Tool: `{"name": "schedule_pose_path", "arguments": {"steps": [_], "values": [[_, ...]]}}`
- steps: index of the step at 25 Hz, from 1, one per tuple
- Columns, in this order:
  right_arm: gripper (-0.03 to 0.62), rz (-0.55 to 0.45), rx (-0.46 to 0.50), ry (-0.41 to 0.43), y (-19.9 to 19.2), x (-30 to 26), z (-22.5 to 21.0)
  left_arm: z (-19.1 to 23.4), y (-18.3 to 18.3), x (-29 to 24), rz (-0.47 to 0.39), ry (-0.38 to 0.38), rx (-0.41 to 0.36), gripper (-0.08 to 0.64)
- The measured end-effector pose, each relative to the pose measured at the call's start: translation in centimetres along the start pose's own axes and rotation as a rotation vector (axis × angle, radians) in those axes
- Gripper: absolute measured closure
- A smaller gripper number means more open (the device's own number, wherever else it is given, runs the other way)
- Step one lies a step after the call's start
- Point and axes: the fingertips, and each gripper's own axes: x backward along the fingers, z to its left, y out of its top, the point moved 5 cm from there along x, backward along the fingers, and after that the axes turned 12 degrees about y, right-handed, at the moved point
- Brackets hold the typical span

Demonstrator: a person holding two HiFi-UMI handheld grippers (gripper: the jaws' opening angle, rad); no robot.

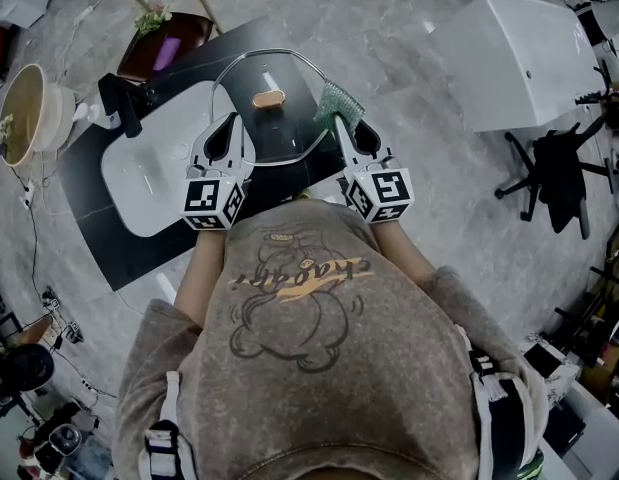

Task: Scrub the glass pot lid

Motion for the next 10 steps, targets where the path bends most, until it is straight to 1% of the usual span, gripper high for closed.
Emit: {"name": "schedule_pose_path", "arguments": {"steps": [5, 10], "values": [[0.506, 0.012, -0.003, 0.018, -0.14, -0.37, 0.5, 0.46, -0.07, 0.17, 0.011, 0.003, 0.004, 0.551], [0.506, 0.018, 0.001, 0.036, 0.1, -0.78, 0.05, 0.46, -0.13, -0.09, 0.017, 0.01, 0.004, 0.551]]}}
